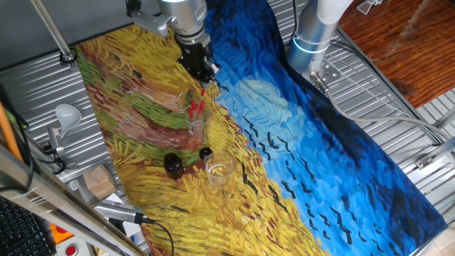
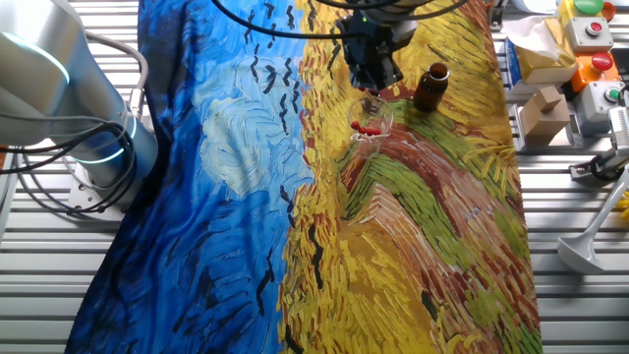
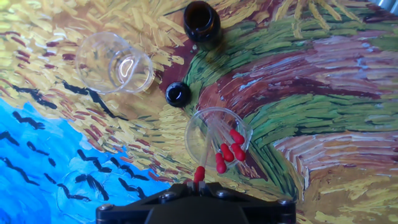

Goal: Transfer liquid using a dropper

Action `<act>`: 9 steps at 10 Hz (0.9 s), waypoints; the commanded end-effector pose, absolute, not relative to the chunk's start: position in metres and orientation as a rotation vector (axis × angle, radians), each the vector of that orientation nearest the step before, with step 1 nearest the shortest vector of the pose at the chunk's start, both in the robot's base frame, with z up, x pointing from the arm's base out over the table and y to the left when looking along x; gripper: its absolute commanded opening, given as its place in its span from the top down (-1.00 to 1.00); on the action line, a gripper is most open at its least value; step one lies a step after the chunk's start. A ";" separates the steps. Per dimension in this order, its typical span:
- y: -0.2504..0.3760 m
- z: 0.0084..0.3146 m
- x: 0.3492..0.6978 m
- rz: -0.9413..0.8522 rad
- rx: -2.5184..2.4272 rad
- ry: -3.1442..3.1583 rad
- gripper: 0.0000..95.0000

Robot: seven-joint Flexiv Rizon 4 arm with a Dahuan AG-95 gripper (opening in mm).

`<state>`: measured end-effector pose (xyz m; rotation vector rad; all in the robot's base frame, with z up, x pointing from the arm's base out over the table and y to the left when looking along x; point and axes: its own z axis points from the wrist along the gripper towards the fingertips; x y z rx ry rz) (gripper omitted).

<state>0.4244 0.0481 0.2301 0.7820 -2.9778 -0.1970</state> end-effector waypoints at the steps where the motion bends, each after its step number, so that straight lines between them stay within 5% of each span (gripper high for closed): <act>1: 0.048 0.230 0.425 -0.196 0.782 -2.973 1.00; 9: 0.048 0.230 0.425 -0.172 0.778 -2.977 1.00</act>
